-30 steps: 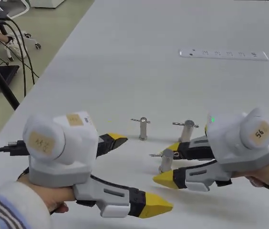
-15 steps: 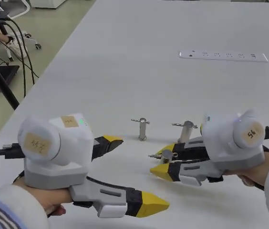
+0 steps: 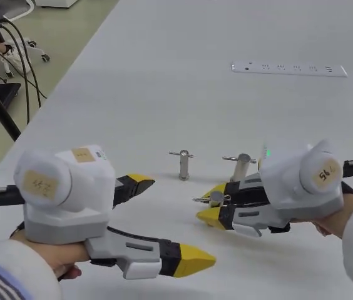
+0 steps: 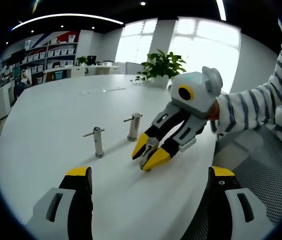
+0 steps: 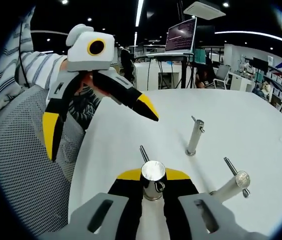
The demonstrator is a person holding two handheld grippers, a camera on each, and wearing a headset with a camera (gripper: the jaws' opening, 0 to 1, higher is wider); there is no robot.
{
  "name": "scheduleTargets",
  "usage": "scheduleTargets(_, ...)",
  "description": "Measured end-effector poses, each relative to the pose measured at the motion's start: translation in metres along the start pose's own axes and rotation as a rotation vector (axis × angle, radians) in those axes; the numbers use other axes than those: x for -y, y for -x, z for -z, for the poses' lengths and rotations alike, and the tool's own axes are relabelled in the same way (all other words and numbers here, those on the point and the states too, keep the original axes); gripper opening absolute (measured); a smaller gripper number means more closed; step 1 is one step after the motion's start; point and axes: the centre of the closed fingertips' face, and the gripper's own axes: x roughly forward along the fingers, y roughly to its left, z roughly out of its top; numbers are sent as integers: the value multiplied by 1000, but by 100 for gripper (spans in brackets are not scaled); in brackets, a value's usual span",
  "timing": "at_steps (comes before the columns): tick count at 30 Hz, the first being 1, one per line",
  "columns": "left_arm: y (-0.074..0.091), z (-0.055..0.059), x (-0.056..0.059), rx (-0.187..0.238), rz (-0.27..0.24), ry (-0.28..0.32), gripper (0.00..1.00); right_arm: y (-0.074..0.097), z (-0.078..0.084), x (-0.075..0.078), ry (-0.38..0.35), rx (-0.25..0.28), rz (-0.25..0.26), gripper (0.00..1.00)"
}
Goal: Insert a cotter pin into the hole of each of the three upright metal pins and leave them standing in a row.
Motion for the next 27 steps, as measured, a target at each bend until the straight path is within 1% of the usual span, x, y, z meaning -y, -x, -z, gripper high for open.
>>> scheduleTargets(4, 0, 1, -1, -4, -3, 1, 95, 7, 4, 0, 10, -9, 22, 9)
scheduleTargets(8, -1, 0, -1, -4, -4, 7, 95, 24, 5, 2, -20, 12, 36, 9)
scheduleTargets(11, -2, 2, -2, -9, -5, 9, 95, 39, 8, 9, -34, 17, 59, 9)
scheduleTargets(14, -3, 2, -2, -11, -5, 14, 95, 57, 14, 20, -50, 12, 93, 9)
scheduleTargets(16, -3, 3, -1, -12, -4, 18, 95, 65, 18, 27, -57, 6, 113, 9)
scheduleTargets(19, -4, 3, -1, -17, -6, 20, 95, 81, 27, 40, -71, -5, 150, 9)
scheduleTargets(24, -4, 4, 0, -21, -8, 26, 95, 98, 37, 59, -91, -11, 187, 9)
scheduleTargets(27, -5, 5, 0, -29, -9, 30, 95, 104, 42, 68, -94, -17, 202, 9)
